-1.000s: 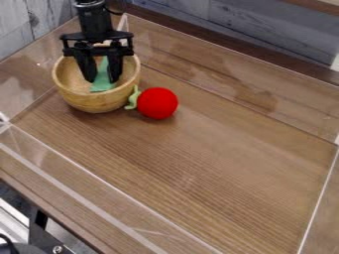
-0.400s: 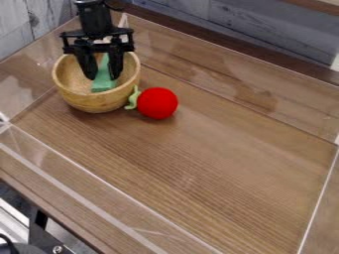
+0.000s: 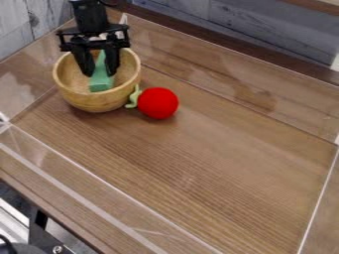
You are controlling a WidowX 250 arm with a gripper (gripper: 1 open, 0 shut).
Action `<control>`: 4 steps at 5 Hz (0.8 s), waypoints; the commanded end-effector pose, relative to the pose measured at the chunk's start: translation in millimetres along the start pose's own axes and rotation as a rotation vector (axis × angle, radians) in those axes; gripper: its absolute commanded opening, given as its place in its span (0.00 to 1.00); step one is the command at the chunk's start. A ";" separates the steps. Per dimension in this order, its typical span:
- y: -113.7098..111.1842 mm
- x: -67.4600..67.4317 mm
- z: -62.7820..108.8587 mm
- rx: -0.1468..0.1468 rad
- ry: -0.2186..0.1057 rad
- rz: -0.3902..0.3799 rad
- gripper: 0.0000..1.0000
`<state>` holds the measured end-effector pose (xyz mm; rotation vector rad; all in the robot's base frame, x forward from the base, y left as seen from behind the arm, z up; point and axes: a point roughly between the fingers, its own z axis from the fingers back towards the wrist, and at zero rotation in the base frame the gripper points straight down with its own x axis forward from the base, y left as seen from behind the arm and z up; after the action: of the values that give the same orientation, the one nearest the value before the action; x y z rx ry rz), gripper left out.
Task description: Remove the green block from the brown bowl and put it on the table
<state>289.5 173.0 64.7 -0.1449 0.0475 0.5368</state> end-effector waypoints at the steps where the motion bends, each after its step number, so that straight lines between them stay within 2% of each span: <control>1: -6.0 -5.4 37.5 -0.018 -0.090 0.014 0.00; 2: -11.8 -12.8 51.4 -0.045 -0.098 0.044 0.00; 4: -46.3 -16.3 56.8 -0.079 -0.093 0.027 0.00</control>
<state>295.8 133.0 98.0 -0.2163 0.0336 0.5824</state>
